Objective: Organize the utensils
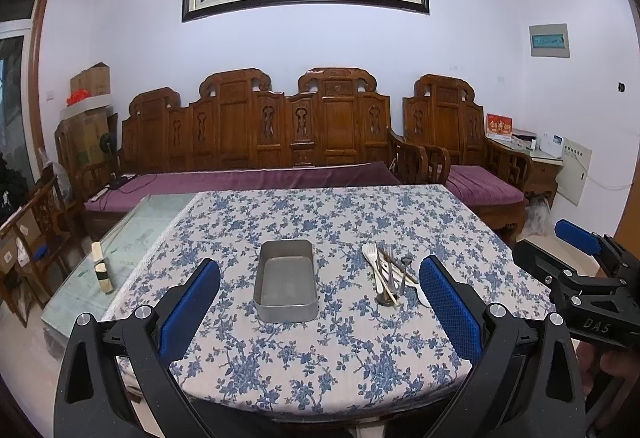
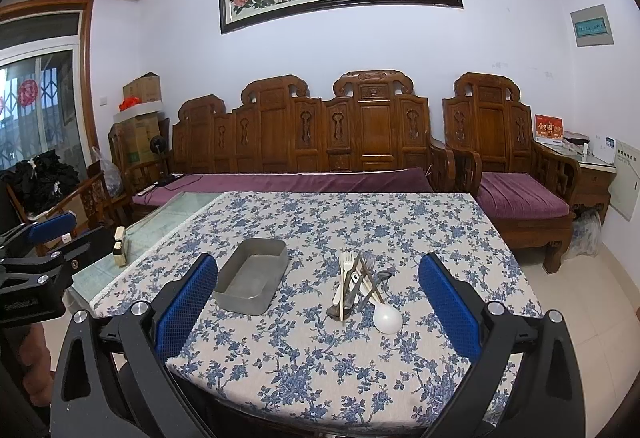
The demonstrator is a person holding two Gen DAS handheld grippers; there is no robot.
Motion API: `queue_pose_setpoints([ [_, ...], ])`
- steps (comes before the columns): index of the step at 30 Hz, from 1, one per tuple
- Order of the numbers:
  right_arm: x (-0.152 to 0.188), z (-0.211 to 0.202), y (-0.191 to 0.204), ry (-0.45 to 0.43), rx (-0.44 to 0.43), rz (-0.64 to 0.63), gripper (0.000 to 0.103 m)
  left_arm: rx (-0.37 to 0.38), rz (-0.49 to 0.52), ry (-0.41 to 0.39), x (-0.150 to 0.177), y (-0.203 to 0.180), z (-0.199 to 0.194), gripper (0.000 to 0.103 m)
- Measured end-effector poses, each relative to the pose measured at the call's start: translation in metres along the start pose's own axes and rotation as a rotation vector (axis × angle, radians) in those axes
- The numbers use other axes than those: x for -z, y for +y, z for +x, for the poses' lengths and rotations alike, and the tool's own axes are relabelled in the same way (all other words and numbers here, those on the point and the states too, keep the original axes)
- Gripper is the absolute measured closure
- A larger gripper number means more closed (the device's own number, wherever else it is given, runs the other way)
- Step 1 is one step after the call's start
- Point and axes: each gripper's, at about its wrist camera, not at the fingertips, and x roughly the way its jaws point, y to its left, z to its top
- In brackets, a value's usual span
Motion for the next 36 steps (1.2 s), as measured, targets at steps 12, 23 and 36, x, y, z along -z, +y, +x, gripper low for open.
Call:
queue_pose_setpoints([
  [12, 0.019, 0.024, -0.014, 0.057, -0.017, -0.005, 0.008, 0.025, 0.051, 0.137, 0.022, -0.004, 0.049, 0.006],
  [23, 0.036, 0.101, -0.051, 0.206, -0.045, -0.061, 0.036, 0.071, 0.047, 0.220, 0.035, -0.006, 0.110, 0.006],
  [36, 0.078, 0.206, -0.097, 0.412, -0.043, -0.094, 0.045, 0.121, 0.086, 0.342, 0.053, -0.020, 0.202, 0.006],
])
